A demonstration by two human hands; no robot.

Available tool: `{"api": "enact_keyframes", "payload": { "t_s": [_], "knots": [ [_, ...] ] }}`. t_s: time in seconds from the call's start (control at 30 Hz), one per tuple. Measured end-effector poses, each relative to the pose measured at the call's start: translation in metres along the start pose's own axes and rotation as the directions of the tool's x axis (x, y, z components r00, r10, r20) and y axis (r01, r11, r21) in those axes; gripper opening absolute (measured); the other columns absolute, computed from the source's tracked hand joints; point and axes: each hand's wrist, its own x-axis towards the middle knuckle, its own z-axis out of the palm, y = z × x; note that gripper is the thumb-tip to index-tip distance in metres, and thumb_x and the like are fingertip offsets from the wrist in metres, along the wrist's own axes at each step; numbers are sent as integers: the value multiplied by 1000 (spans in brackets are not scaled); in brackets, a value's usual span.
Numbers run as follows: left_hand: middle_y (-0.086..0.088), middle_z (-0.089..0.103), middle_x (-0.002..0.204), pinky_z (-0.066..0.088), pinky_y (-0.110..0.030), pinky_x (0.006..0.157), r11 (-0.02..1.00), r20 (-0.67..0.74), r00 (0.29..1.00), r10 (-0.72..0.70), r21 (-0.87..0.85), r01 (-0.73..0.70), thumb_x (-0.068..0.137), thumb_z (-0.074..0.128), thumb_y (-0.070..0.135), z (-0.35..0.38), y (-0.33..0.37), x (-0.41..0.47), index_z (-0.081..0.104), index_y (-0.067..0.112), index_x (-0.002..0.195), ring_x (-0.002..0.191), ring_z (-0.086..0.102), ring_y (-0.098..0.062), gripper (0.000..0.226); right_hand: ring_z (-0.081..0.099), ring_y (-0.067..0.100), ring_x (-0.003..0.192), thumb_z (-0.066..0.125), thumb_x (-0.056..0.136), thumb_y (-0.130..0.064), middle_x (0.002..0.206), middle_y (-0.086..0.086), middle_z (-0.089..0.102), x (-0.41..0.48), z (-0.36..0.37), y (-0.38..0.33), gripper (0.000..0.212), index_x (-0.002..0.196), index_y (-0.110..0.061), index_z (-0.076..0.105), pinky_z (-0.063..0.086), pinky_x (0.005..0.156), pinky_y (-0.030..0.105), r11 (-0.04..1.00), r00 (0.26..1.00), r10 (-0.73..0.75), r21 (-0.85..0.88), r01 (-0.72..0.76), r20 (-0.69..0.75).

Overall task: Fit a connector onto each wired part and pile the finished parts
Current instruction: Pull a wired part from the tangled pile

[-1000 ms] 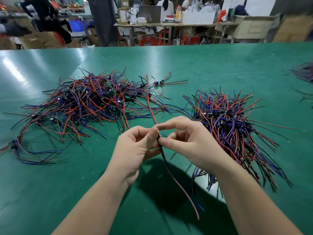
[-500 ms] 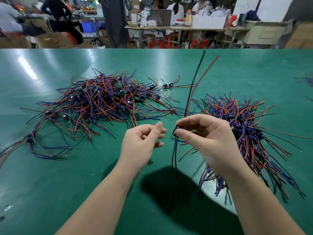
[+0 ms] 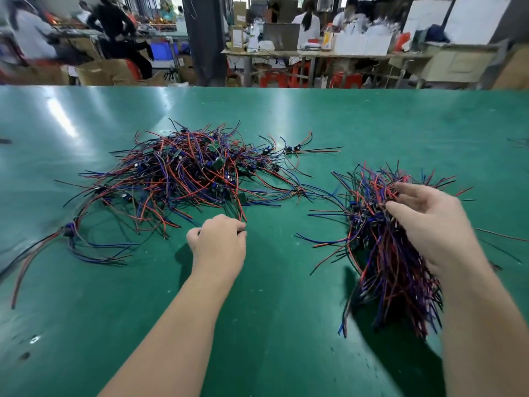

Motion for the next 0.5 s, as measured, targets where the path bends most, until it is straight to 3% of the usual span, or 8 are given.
{"api": "enact_keyframes", "payload": {
  "t_s": [0.07, 0.1, 0.17, 0.23, 0.3, 0.37, 0.43, 0.5],
  "knots": [
    [7, 68, 109, 30, -32, 89, 1000, -22, 1000, -6, -30, 5, 93, 54, 23, -4, 0, -1, 72, 29, 105, 106, 58, -19, 23, 57, 18, 103, 65, 83, -17, 107, 0, 64, -4, 3, 0, 37, 120, -21, 64, 44, 94, 32, 965, 986, -149, -226, 129, -72],
    [6, 70, 106, 32, -31, 89, 998, -37, 999, -4, -57, 2, 91, 56, 20, -5, -1, -2, 73, 27, 102, 103, 60, -21, 21, 54, 19, 111, 65, 82, -17, 111, 2, 61, -6, 5, -3, 35, 117, -22, 66, 42, 99, 35, 945, 967, -233, -260, 200, -102],
    [3, 73, 97, 43, -31, 90, 984, -67, 998, -8, -177, -5, 86, 60, 12, -6, -3, -2, 74, 23, 95, 94, 63, -20, 20, 55, 13, 106, 63, 82, -16, 107, -3, 60, -13, 10, -9, 27, 106, -28, 68, 46, 94, 31, 938, 935, -327, -173, 302, -140],
    [6, 72, 83, 48, -17, 77, 915, -81, 995, -56, -403, 18, 81, 64, 8, -8, -1, -2, 71, 21, 87, 77, 65, -6, 16, 63, 8, 88, 64, 84, -10, 94, -5, 68, -20, 15, -16, 21, 92, -28, 71, 51, 77, 20, 949, 946, -304, 57, 311, -116],
    [8, 70, 74, 45, -5, 63, 702, -28, 987, -155, -706, 91, 79, 70, 2, -13, 5, -2, 68, 21, 81, 65, 63, 1, 19, 68, 11, 76, 62, 86, -1, 80, 0, 73, -29, 19, -23, 22, 86, -21, 71, 53, 69, 18, 910, 967, -251, 350, 222, 39],
    [2, 72, 74, 49, -9, 62, 308, 115, 974, -194, -936, 172, 77, 71, -6, -20, 14, -2, 67, 16, 85, 67, 65, -6, 24, 69, 18, 72, 57, 88, 4, 76, 7, 73, -37, 26, -28, 19, 88, -11, 69, 54, 64, 21, 850, 934, -201, 527, 17, 294],
    [-1, 73, 74, 51, -12, 61, -30, 237, 968, -86, -971, 235, 73, 69, -9, -28, 21, -4, 66, 11, 89, 64, 66, -7, 26, 68, 22, 71, 52, 91, 2, 79, 11, 72, -44, 35, -30, 17, 94, -6, 67, 55, 61, 23, 833, 871, -151, 534, -143, 468],
    [-1, 73, 73, 53, -14, 60, -159, 291, 951, 104, -939, 305, 64, 69, -4, -36, 24, -9, 72, 11, 84, 60, 65, -6, 25, 68, 22, 72, 52, 93, -5, 83, 12, 71, -49, 46, -31, 15, 101, -4, 65, 54, 61, 22, 820, 839, -101, 523, -234, 534]
  ]
}}
